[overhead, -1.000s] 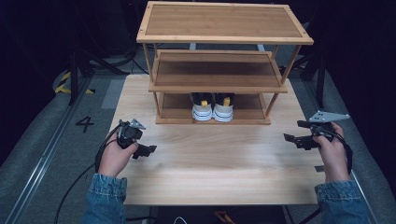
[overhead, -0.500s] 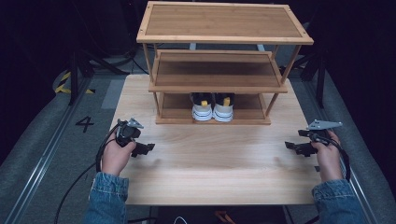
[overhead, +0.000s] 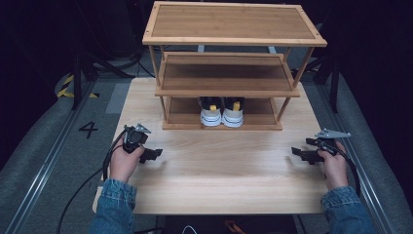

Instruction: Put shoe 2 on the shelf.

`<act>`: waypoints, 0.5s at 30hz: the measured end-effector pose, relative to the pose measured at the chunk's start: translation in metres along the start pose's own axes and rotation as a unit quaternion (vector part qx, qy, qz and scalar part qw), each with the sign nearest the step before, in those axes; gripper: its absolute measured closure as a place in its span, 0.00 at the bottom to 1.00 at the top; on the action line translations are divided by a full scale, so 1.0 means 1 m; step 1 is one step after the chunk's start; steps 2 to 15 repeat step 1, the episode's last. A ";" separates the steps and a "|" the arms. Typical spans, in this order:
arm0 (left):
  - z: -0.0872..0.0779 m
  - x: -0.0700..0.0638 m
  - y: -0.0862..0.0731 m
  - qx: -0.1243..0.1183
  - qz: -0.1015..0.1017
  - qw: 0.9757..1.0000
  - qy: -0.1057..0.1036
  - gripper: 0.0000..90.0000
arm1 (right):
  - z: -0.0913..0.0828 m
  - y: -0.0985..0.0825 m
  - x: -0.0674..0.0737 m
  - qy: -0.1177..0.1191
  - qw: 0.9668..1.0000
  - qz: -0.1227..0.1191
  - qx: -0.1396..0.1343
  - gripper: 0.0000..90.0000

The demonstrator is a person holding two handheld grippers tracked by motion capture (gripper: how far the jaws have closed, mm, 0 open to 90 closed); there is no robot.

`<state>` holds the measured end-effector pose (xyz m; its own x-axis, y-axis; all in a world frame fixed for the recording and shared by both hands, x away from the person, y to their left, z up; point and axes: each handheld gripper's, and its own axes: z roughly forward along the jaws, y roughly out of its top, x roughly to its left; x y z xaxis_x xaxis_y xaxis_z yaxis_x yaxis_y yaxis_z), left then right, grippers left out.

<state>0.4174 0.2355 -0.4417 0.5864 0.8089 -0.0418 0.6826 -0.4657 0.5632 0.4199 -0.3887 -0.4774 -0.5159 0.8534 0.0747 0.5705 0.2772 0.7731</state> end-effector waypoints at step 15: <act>0.002 0.000 0.000 -0.002 -0.004 1.000 0.001 0.21 | -0.001 0.000 0.000 -0.003 1.000 0.002 -0.001 0.17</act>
